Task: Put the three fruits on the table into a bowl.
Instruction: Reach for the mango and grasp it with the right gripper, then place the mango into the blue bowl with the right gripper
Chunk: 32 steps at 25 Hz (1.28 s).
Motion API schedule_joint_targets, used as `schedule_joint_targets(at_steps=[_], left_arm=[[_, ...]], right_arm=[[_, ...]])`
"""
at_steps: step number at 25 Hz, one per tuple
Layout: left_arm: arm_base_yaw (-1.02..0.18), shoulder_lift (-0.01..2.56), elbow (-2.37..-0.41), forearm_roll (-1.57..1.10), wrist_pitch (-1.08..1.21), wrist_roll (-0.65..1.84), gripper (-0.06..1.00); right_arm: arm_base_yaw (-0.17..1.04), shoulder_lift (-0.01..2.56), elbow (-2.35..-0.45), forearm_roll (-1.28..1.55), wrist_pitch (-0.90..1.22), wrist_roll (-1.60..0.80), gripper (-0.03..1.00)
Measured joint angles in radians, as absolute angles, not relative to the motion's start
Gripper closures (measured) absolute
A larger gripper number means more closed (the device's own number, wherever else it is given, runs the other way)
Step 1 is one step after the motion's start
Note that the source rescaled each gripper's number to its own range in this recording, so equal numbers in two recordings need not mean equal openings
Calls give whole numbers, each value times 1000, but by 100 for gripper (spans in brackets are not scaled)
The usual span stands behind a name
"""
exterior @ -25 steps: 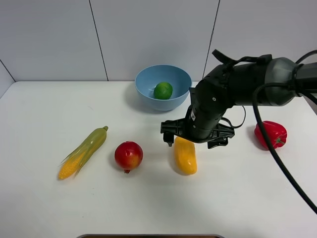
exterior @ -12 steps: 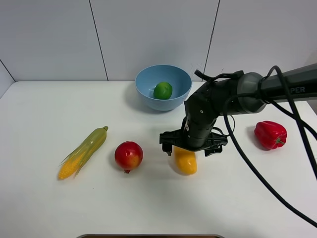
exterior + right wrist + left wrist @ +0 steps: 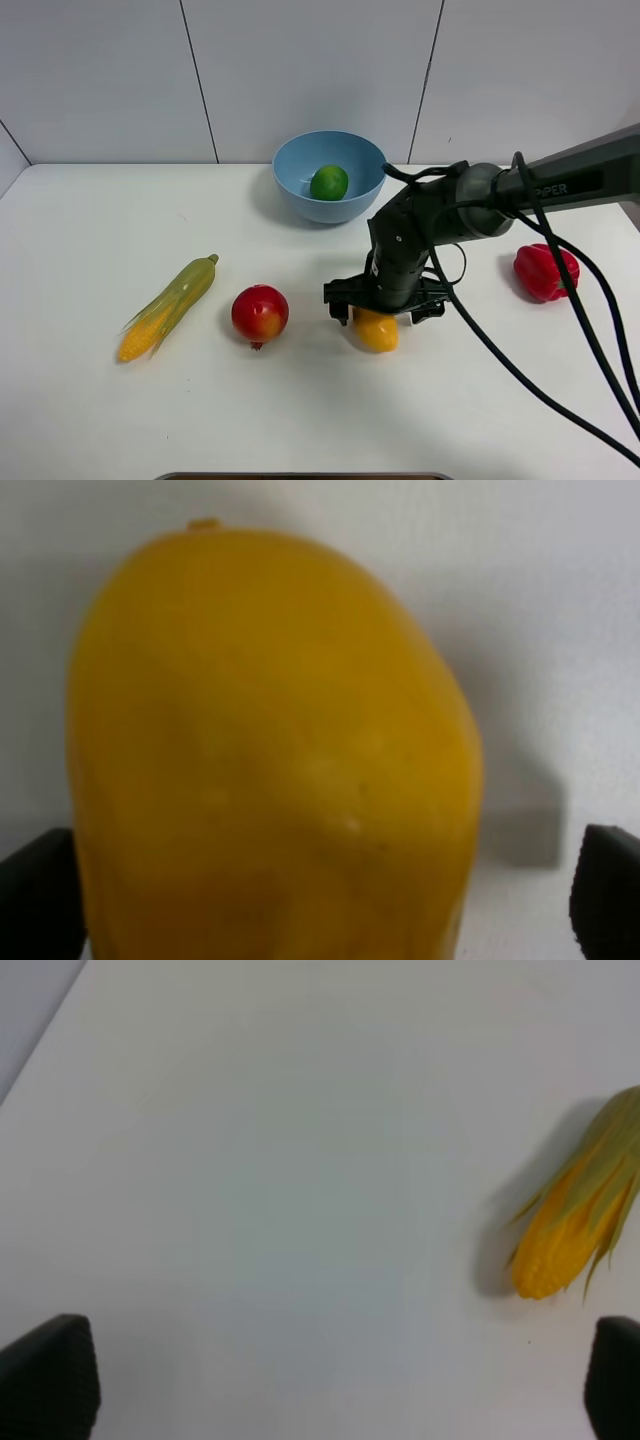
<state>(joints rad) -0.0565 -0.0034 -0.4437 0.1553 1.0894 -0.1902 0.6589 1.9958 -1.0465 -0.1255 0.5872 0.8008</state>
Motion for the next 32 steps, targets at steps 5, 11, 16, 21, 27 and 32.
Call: schedule_joint_targets(at_steps=[5,11,16,21,27,32], left_arm=[[-56,-3,-444,155,1089,-190,-6],[-56,-3,-444,155,1089,-190,-6],[-56,-3,-444,155,1089,-190,-6],[-56,-3,-444,155,1089,-190,-6],[-56,-3,-444,155,1089,-190,-6],[-56,-3,-444,155,1089,-190,-6]], right_arm=[[642,2004,-1046,-122,583,792,3],[637,2004,-1046,-113,571,787,3],[637,2004,-1046,-108,571,787,43],[637,2004,-1046,-106,571,787,97],[637,2004,-1046,-129,582,786,97],[637,2004,-1046,-135,590,786,97]])
